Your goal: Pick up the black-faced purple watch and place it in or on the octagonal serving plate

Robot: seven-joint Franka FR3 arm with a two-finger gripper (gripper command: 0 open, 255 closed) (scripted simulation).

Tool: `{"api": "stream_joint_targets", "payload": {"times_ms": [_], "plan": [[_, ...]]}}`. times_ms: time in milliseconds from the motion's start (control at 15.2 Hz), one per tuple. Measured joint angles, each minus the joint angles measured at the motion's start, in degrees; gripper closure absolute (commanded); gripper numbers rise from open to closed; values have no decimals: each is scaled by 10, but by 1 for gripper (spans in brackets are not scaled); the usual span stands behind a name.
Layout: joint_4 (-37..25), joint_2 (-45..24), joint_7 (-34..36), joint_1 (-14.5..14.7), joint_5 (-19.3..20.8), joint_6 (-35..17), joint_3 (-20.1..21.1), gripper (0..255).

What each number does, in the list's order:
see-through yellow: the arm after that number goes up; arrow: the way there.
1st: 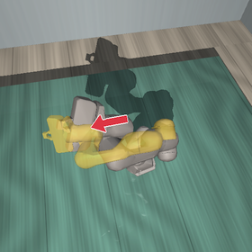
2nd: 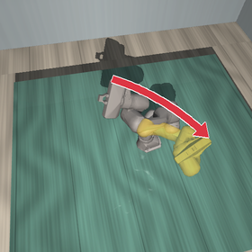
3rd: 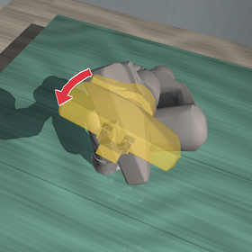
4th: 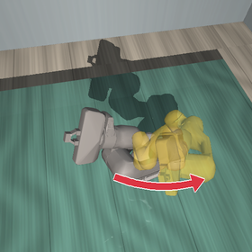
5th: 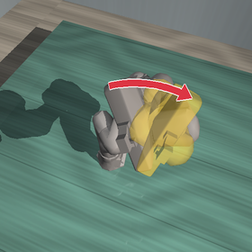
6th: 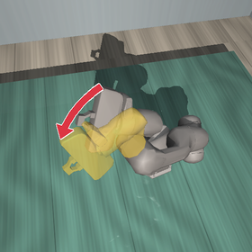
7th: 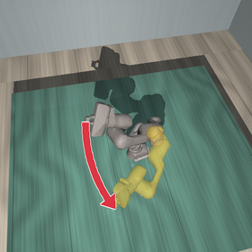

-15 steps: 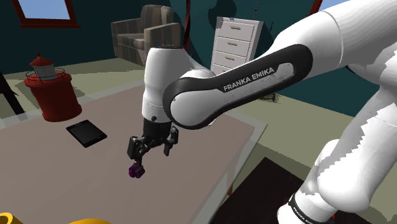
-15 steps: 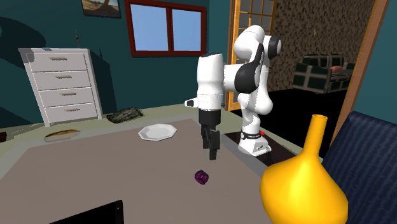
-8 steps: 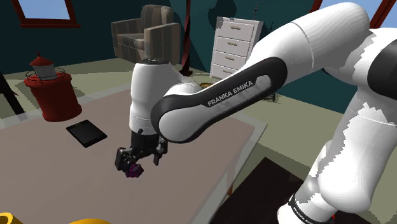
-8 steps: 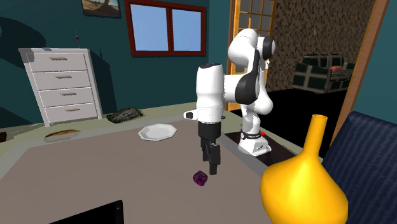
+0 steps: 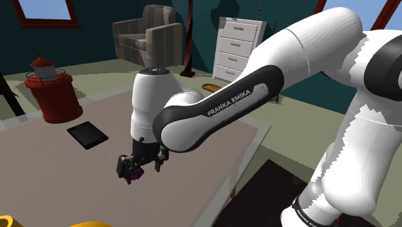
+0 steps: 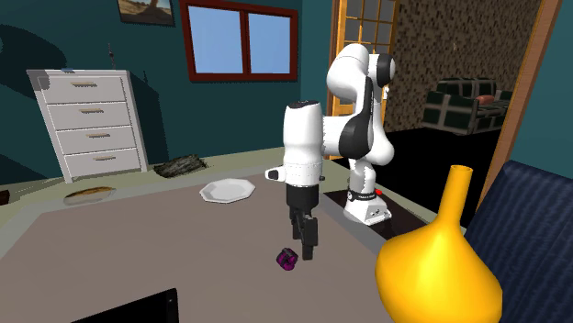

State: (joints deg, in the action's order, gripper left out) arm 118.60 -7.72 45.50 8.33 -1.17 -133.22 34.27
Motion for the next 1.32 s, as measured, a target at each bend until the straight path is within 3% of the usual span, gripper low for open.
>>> {"api": "stream_joint_targets", "payload": {"times_ms": [66,132,726,792,924,1122,1320], "plan": [[0,0,0,0,0,0,0,0],[0,0,0,0,0,0,0,255],[0,0,0,0,0,0,0,255],[0,0,0,0,0,0,0,0],[-14,-8,-11,3,19,9,-1,0],[-72,-45,-67,21,116,42,-6,0],[-79,-65,-71,29,148,34,-11,0]]}}
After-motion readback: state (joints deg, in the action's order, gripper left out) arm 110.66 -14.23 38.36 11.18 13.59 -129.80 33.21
